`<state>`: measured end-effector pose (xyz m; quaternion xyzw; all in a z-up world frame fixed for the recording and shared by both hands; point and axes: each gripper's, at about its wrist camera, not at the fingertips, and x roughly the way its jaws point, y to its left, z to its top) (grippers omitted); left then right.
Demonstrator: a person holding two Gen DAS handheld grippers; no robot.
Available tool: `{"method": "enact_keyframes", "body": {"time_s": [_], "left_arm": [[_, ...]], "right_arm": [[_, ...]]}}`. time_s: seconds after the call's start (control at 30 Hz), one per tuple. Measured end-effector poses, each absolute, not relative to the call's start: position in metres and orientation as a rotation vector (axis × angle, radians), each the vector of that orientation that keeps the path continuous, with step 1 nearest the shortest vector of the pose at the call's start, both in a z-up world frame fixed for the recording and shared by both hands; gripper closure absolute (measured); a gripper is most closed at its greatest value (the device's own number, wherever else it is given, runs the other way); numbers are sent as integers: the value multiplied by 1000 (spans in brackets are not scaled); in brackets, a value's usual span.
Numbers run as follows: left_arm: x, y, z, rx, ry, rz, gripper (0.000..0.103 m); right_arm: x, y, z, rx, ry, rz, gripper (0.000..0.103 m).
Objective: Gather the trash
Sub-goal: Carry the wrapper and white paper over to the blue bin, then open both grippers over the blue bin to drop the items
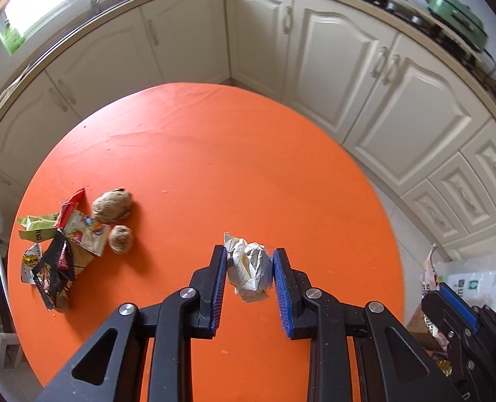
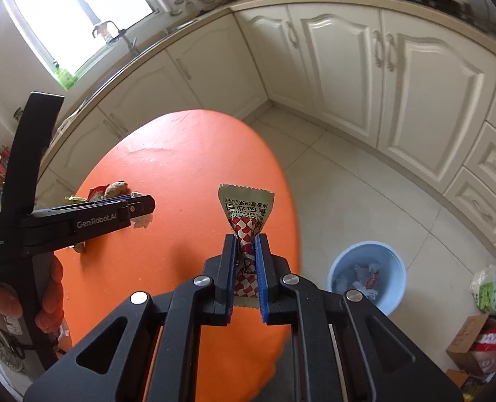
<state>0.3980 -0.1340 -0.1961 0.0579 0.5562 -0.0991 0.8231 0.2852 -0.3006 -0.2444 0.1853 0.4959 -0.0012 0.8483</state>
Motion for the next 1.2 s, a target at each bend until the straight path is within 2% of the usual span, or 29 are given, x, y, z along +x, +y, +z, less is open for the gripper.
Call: {"method": "enact_keyframes", "body": {"time_s": [0.27, 0.47, 0.8, 0.83, 0.9, 0.93, 0.97, 1.13, 1.2], "left_arm": [[353, -219, -183, 224, 1188, -354, 79], [330, -295, -193, 314, 1220, -480, 79], [355, -372, -224, 402, 1299, -573, 73], [362, -377, -227, 409, 1299, -577, 71], [374, -386, -235, 430, 1309, -568, 57], [377, -394, -238, 432, 1312, -558, 45], [382, -397, -242, 430, 1313, -545, 41], [394, -407, -259, 442, 1342, -489, 41], [399, -404, -263, 439, 1360, -475, 41]], "right_arm": [[224, -364, -241, 467, 1005, -146, 92], [175, -423, -242, 525, 996, -285, 92], [128, -493, -249, 592, 1009, -466, 92], [127, -496, -251, 595, 1013, -474, 92], [127, -502, -257, 602, 1027, -485, 92], [130, -504, -261, 606, 1037, -487, 92], [131, -505, -264, 609, 1045, -486, 92], [143, -503, -280, 623, 1078, -465, 92], [152, -503, -284, 615, 1081, -448, 89]]}}
